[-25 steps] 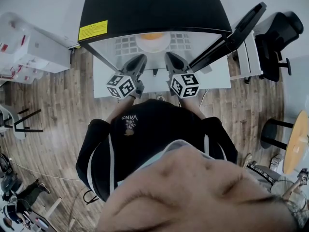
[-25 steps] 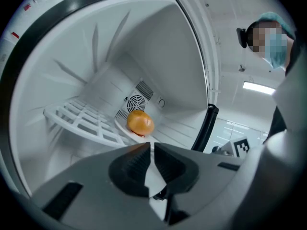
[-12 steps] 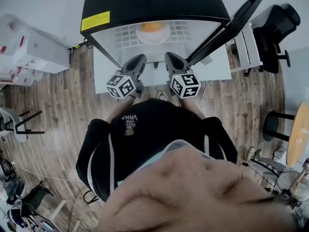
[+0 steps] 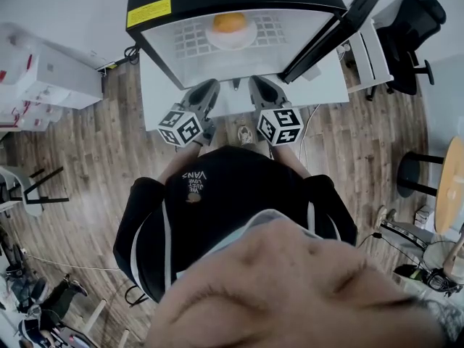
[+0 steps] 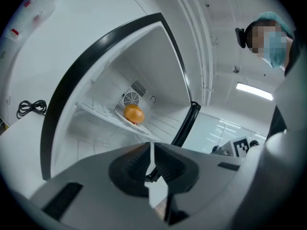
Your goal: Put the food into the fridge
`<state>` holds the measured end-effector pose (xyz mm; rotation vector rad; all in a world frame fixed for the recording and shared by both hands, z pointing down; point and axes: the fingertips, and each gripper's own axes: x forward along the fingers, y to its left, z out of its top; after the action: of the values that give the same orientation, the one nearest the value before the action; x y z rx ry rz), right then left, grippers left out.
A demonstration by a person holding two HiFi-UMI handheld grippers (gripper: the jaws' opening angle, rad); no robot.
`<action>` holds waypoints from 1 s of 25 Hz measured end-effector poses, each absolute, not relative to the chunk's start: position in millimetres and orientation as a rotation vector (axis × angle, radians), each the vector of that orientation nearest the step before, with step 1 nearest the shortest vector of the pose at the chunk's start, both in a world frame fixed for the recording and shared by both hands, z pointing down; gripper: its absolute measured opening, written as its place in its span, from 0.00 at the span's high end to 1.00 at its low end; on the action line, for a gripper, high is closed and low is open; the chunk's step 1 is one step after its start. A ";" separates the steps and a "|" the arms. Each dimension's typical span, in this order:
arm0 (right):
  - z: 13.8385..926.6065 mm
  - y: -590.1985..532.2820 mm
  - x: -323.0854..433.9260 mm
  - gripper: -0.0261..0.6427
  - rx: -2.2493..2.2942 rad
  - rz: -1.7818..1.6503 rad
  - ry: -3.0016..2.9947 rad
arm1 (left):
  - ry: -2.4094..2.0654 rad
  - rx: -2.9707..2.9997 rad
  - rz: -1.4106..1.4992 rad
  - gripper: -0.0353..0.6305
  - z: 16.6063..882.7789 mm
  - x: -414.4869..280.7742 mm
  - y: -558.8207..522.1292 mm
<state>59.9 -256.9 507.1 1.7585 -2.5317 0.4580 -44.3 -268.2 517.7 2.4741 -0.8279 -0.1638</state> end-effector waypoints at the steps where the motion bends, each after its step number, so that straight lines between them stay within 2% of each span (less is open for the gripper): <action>1: 507.3 -252.8 58.0 0.93 1.764 0.460 -2.528 | -0.824 2.472 -0.162 0.89 518.3 -46.8 -264.7; 25: 510.6 -200.1 51.8 0.93 1.815 0.460 -2.485 | -0.786 2.493 -0.168 0.90 520.4 -57.0 -219.5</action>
<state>51.8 -200.1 510.6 1.8148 -2.4851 0.4597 -57.0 -219.5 520.4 2.4929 -0.7861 -0.1684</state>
